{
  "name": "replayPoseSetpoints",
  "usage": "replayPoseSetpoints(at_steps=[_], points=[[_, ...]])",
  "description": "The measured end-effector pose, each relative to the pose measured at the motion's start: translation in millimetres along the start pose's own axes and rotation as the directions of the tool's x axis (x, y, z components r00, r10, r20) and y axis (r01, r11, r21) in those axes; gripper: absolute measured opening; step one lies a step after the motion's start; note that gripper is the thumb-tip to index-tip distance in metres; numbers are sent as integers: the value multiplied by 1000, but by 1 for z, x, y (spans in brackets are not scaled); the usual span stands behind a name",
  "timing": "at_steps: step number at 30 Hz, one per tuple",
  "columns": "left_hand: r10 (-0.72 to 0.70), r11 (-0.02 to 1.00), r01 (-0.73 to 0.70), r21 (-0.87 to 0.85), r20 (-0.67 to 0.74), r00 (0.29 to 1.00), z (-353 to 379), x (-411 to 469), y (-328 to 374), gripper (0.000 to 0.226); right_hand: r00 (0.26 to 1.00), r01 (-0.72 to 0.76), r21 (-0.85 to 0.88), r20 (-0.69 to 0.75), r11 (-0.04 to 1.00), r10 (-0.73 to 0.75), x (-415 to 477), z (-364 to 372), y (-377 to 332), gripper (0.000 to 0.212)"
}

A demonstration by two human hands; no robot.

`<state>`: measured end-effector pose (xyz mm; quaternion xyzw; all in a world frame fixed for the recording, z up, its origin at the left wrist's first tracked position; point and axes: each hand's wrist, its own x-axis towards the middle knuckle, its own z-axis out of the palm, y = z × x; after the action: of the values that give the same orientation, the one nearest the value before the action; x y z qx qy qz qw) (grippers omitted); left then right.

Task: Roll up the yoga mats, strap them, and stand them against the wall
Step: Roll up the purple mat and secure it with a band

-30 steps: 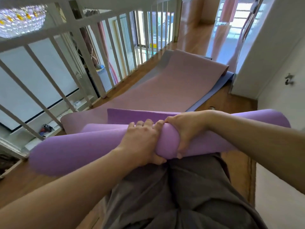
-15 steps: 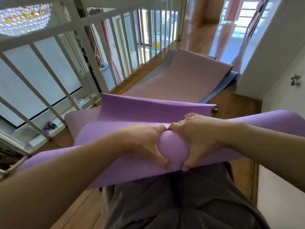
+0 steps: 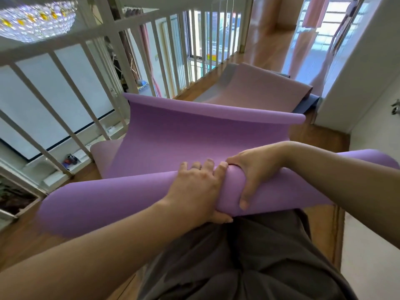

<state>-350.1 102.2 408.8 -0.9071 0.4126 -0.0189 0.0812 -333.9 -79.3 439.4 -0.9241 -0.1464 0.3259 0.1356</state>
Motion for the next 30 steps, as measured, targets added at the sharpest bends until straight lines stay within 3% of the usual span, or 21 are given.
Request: replayPoseSetpoints(at_steps=[3,5,7,10,14,17,19,21,23,30], points=[[4,987,-3,-163,7,1000,-2,12,-15,103,993,-52,-93,-110,994,42,-9,5,0,81],[11,967,12,-254,89,996,-7,22,-24,104,959,-98,-289,-283,952,13,-17,19,0,98],[32,954,23,-298,177,984,-12,30,-29,105,938,-104,-317,-345,943,-12,-20,29,1,104],[7,957,52,-284,205,979,-12,35,-28,102,966,-104,-217,-256,971,46,-15,14,3,101],[-83,996,86,-19,128,988,-5,32,-3,109,993,-73,-68,-96,995,66,0,-9,10,85],[-68,996,72,-57,79,995,-3,37,-11,108,995,-98,-29,-27,995,97,8,-18,12,80],[-46,991,58,-124,99,994,-4,44,-24,106,984,-115,-87,-149,990,101,8,-10,9,90],[-43,981,73,-180,168,985,-8,51,-34,106,918,-161,-265,-395,951,46,5,13,5,104],[-13,976,63,-209,230,973,-13,58,-39,103,867,-170,-322,-498,931,-13,2,29,4,106],[95,928,76,-363,431,897,-30,65,-49,85,939,-67,-344,-339,936,-57,-13,-1,-2,92]])
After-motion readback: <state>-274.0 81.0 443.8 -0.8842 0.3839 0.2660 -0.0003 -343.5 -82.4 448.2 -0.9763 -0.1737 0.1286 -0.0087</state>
